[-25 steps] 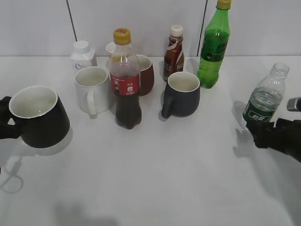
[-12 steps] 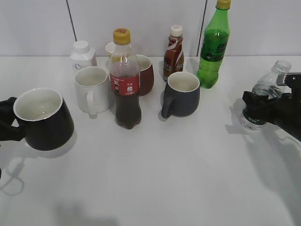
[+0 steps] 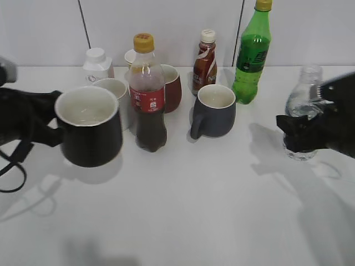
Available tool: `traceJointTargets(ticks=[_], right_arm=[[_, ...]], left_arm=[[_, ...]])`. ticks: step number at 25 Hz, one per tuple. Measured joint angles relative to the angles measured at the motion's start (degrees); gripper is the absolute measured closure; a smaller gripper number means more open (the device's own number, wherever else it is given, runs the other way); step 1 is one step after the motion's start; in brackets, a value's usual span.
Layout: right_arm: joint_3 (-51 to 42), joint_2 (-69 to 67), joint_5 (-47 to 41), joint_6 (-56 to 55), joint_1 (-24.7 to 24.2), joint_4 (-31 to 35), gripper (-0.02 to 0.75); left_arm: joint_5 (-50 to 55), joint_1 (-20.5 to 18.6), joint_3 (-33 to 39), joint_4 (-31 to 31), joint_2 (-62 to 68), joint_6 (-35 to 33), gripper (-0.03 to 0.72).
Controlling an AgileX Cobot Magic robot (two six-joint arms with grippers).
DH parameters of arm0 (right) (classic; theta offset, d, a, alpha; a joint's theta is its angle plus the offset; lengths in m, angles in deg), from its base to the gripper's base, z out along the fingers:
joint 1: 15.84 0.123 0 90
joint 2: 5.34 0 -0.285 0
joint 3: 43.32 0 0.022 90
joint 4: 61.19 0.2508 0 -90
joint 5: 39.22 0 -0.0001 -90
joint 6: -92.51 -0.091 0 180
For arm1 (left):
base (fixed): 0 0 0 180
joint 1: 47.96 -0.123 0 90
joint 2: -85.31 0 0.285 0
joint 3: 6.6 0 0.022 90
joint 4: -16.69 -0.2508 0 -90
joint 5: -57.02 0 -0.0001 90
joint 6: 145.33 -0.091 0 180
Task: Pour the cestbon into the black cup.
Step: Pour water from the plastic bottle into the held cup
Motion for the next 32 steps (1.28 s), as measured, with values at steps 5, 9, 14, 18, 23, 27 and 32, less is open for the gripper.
traceJointTargets(ticks=[5,9,14,18,23,27,32], right_arm=[[3.21,9.96,-15.61,11.5,10.02,5.43,0.238],[9.05,13.57,-27.52,21.63,17.03,9.57,0.238],[17.57,14.0,-37.74,31.91,22.44,10.85,0.238],[22.68,14.02,-42.86,37.75,23.84,8.5,0.238],[26.5,14.02,-47.41,39.28,24.06,2.79,0.238],[27.07,14.02,-48.53,39.41,24.06,-1.88,0.238],[27.07,14.02,-49.69,39.53,24.18,-6.29,0.238]], left_arm=[[12.94,9.23,-6.88,-0.18,-0.67,0.07,0.634],[20.21,15.9,-12.36,-0.37,-0.67,0.07,0.634],[25.9,19.53,-17.57,-0.06,-0.56,0.13,0.634],[26.78,19.6,-19.27,0.21,-0.56,0.13,0.634],[26.77,19.6,-19.5,1.73,-0.49,0.13,0.634],[25.43,19.6,-19.5,2.57,-0.49,0.2,0.634],[23.76,20.78,-19.5,2.8,-0.29,0.16,0.634]])
